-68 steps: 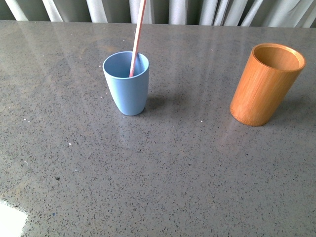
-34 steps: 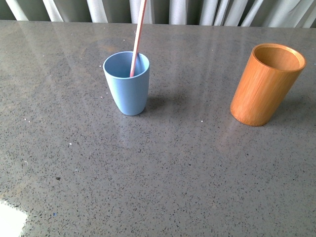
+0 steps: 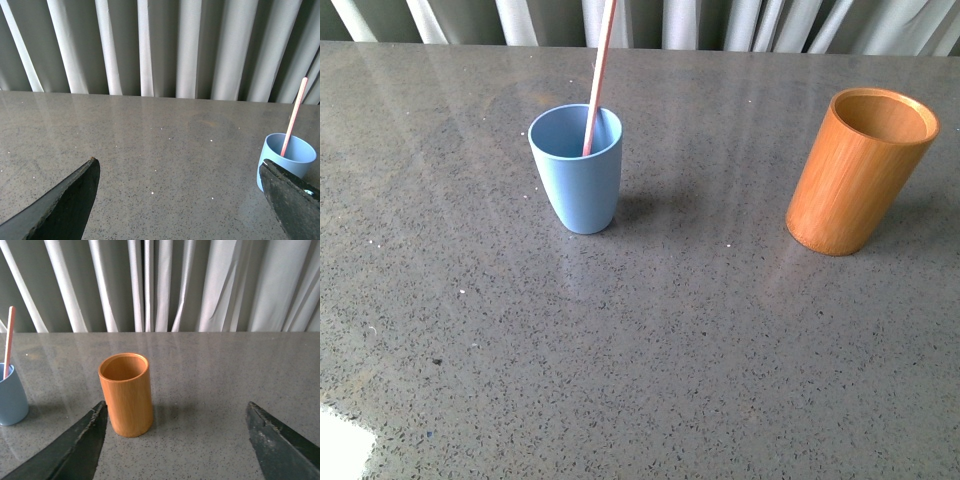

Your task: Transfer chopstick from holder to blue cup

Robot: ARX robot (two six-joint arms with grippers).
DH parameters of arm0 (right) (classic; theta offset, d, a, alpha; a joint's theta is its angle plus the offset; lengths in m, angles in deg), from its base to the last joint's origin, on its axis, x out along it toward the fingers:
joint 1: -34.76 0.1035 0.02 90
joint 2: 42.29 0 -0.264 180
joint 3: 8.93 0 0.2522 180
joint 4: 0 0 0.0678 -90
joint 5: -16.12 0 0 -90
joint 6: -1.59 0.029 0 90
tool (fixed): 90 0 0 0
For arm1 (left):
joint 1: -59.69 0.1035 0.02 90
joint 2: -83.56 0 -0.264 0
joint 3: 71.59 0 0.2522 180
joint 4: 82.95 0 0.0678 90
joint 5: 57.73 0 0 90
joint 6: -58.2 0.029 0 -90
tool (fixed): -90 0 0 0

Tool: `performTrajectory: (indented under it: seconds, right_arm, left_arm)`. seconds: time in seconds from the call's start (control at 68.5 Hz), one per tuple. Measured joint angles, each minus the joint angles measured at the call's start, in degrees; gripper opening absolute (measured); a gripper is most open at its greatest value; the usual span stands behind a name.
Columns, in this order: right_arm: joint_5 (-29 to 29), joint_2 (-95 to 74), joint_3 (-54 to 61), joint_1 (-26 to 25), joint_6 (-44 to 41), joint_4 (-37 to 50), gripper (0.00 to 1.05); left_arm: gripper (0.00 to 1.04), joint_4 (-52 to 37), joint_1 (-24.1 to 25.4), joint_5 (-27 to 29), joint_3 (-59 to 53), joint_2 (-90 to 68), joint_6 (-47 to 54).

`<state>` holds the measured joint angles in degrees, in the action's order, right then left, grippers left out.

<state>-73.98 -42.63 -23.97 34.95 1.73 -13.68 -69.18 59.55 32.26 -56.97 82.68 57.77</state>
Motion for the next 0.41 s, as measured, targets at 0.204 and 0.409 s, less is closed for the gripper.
performTrajectory:
  seconds: [0.204, 0.409]
  right_arm:
    - [0.0, 0.0, 0.0, 0.0, 0.02, 0.0, 0.96]
    - [0.0, 0.0, 0.0, 0.0, 0.02, 0.0, 0.96]
  left_arm:
    - [0.96, 0.0, 0.0, 0.0, 0.0, 0.0, -0.02]
    - [0.96, 0.0, 0.0, 0.0, -0.02, 0.0, 0.0]
